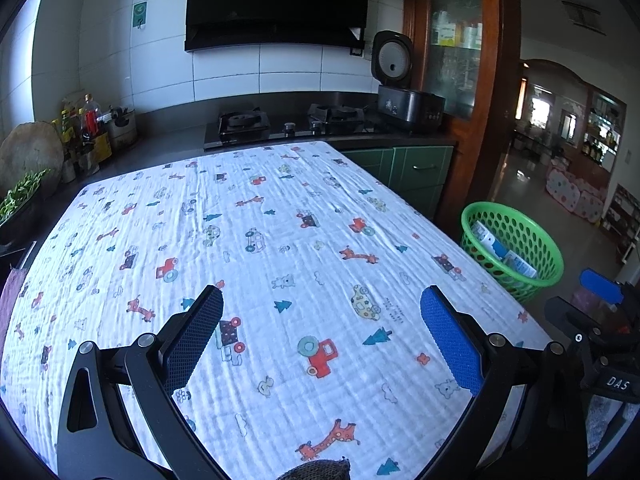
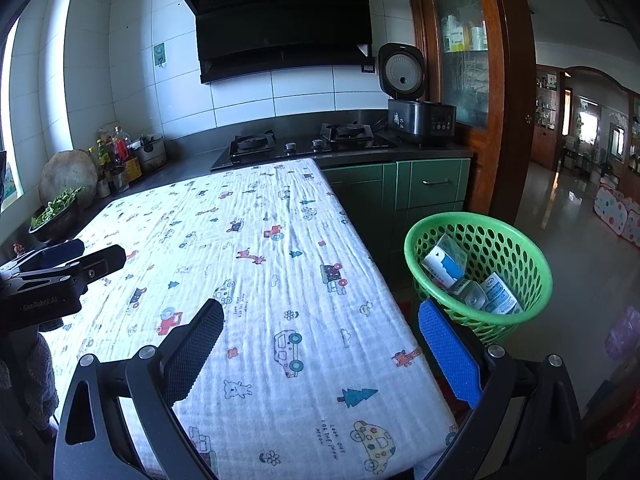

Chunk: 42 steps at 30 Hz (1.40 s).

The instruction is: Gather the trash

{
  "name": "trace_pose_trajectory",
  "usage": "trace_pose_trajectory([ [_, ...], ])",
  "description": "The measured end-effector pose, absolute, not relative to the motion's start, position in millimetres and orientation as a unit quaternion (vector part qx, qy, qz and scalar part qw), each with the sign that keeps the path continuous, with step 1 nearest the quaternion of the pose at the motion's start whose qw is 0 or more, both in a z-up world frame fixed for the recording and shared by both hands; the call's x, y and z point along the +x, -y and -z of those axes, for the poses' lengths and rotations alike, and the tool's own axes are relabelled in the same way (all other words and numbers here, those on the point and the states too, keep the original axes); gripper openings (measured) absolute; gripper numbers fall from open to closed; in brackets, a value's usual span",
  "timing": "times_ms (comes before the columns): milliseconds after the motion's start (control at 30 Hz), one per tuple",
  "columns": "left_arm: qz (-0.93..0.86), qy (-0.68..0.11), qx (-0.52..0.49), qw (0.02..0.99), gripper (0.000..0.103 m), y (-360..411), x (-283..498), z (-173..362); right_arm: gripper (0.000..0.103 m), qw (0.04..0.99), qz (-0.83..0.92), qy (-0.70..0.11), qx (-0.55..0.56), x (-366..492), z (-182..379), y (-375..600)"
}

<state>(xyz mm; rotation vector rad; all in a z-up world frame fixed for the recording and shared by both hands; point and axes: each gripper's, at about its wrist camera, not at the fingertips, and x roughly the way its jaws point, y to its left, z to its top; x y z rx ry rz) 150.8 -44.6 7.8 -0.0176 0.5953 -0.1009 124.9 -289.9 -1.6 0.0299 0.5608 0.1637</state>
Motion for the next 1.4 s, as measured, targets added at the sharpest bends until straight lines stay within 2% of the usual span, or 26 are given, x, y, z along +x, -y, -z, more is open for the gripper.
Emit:
trace_pose_trajectory([
  [1400, 0.042, -0.300, -0.010, 0.953, 0.098, 41.7, 147.7, -7.2, 0.096, 0.956, -0.093, -0.278, 0.011, 125.0, 4.1, 286.7],
])
